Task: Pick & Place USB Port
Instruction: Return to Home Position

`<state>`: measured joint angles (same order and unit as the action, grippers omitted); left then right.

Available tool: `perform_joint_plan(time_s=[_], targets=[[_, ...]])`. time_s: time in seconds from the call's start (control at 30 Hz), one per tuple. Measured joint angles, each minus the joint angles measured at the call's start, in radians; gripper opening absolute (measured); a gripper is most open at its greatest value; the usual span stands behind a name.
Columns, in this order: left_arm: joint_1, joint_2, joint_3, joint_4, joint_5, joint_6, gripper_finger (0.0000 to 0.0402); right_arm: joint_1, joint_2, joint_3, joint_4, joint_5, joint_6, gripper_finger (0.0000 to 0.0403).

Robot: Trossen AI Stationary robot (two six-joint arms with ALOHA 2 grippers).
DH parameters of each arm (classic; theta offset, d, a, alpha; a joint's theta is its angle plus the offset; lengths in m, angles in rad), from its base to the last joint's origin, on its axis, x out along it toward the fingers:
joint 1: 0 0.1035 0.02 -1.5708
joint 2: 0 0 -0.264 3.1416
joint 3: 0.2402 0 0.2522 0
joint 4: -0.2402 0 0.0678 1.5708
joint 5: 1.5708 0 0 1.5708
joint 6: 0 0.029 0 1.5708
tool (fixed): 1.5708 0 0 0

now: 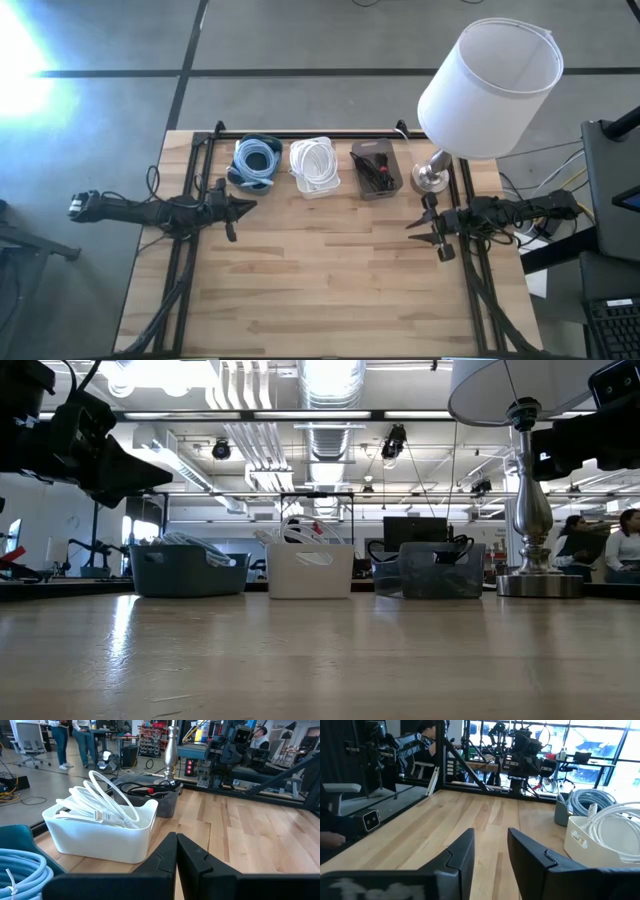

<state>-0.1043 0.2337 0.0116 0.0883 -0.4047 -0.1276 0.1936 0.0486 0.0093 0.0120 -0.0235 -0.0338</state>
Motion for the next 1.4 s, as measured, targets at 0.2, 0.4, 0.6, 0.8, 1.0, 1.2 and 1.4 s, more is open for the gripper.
perform_joint_plan(time_s=[0.2, 0.4, 0.6, 0.8, 1.0, 1.2, 1.4], targets=[[0.000, 0.000, 0.000, 0.000, 0.000, 0.000, 0.0012, 0.000, 0.000, 0.000, 0.000, 0.000, 0.000, 0.0119], [0.000, 0.000, 0.000, 0.000, 0.000, 0.000, 0.0012, 0.000, 0.000, 0.000, 0.000, 0.000, 0.000, 0.0109], [0.000, 0.000, 0.000, 0.000, 0.000, 0.000, 0.0012, 0.000, 0.000, 0.000, 0.000, 0.000, 0.000, 0.0100], [0.000, 0.000, 0.000, 0.000, 0.000, 0.000, 0.0012, 0.000, 0.000, 0.000, 0.000, 0.000, 0.000, 0.0092], [0.000, 0.000, 0.000, 0.000, 0.000, 0.000, 0.0012, 0.000, 0.000, 0.000, 0.000, 0.000, 0.000, 0.0088], [0.000, 0.000, 0.000, 0.000, 0.000, 0.000, 0.0012, 0.000, 0.000, 0.000, 0.000, 0.000, 0.000, 0.0095], [0.000, 0.000, 0.000, 0.000, 0.000, 0.000, 0.0012, 0.000, 0.000, 0.000, 0.000, 0.000, 0.000, 0.0102]])
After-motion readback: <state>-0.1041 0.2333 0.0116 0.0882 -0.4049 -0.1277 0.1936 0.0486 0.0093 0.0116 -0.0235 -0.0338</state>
